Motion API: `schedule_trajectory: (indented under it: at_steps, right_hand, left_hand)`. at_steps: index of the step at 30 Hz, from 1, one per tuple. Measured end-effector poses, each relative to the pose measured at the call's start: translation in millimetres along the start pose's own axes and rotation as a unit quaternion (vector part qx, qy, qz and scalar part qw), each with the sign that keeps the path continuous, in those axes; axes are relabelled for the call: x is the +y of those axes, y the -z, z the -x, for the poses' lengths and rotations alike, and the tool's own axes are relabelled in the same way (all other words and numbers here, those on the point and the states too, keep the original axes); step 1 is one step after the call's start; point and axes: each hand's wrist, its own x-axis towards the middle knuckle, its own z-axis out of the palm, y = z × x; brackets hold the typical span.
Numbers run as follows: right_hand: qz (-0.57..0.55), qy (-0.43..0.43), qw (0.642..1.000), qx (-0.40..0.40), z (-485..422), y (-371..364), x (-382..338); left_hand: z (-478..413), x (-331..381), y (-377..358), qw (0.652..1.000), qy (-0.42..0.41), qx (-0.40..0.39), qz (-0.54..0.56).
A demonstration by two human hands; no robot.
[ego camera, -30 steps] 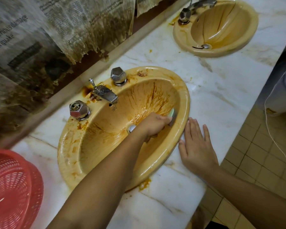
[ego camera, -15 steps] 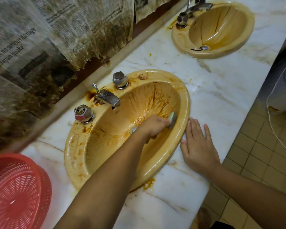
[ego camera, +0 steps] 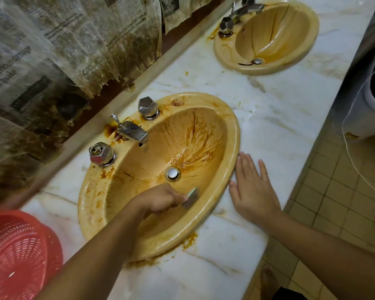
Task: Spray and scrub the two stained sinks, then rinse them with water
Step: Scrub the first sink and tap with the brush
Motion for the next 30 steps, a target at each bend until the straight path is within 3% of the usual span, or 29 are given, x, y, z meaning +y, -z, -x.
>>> schedule_trajectory:
  at_steps: [3, 6, 8, 10, 13, 14, 16, 19, 21, 23, 26, 28, 30]
  right_hand:
    - [-0.004, 0.001, 1.0, -0.001, 0, 0, 1]
    - [-0.002, 0.003, 1.0, 0.0, 1, -1, 1]
    - [-0.003, 0.006, 1.0, -0.003, 1, 0, 2]
    - [-0.003, 0.005, 1.0, -0.002, 0, 0, 2]
    - [-0.003, 0.004, 1.0, -0.006, 1, -1, 2]
    - [-0.003, 0.005, 1.0, -0.007, 1, -1, 2]
    - [-0.005, 0.008, 1.0, -0.009, 1, 0, 3]
    - [-0.011, 0.01, 1.0, -0.011, 2, 0, 3]
    - [-0.018, 0.009, 1.0, -0.009, 1, -2, 4]
    - [-0.028, 0.01, 1.0, -0.011, 0, -2, 5]
    - [-0.039, 0.02, 0.999, -0.009, -5, -1, 11]
    - [-0.038, 0.042, 0.998, -0.026, -10, 2, 22]
    - [-0.034, 0.067, 0.996, -0.037, -20, 4, 38]
  left_hand:
    - [-2, -31, 7, 0.983, 0.06, 0.076, -0.153]
    - [-21, -12, -7, 0.954, 0.069, 0.154, -0.246]
    - [-31, 22, -24, 0.969, 0.021, 0.143, -0.199]
    - [-28, 59, -31, 0.988, -0.044, 0.13, -0.072]
    - [-19, 80, -21, 0.986, -0.08, 0.103, 0.103]
    - [-17, 73, -20, 0.989, -0.069, 0.092, 0.089]
    - [-21, 43, -21, 0.992, -0.013, 0.115, -0.054]
    - [-32, 17, -29, 0.951, 0.081, 0.198, -0.223]
    - [-43, 41, -31, 0.957, 0.066, 0.2, -0.202]
    - [-55, 79, -30, 0.98, 0.017, 0.19, -0.056]
    - [-56, 106, -27, 0.974, -0.037, 0.181, 0.132]
    - [-50, 82, -30, 0.98, -0.019, 0.169, 0.108]
    - [-49, 46, -34, 0.983, 0.046, 0.174, -0.025]
